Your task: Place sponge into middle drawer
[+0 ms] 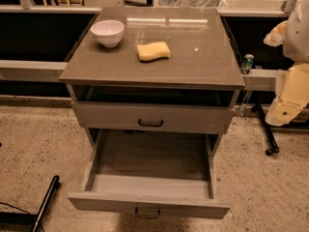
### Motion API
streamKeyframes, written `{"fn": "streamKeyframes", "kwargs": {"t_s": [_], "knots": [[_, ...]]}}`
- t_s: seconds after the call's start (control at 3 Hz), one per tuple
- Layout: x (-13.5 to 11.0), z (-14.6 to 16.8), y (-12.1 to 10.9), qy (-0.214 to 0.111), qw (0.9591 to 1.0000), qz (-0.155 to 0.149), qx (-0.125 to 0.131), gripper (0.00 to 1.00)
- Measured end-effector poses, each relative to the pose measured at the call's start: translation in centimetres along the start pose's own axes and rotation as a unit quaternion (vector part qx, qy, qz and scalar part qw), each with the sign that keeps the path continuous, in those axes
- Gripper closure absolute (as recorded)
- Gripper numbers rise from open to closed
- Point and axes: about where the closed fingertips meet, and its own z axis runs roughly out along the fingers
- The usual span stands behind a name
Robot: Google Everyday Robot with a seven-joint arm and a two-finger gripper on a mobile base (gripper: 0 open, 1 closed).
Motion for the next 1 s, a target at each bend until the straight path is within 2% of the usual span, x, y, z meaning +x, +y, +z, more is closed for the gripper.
{"fn": "streamKeyframes", "kwargs": {"t_s": [0.33,0.67,1.0], "knots": [[0.0,0.0,0.0,0.000,1.0000,0.000,0.000,0.00],[-2.8,1.9,-2.3,-0.009,0.9996,-0.025,-0.004,0.00],[-7.7,5.8,-7.4,-0.032,0.9977,-0.059,-0.010,0.00]]}}
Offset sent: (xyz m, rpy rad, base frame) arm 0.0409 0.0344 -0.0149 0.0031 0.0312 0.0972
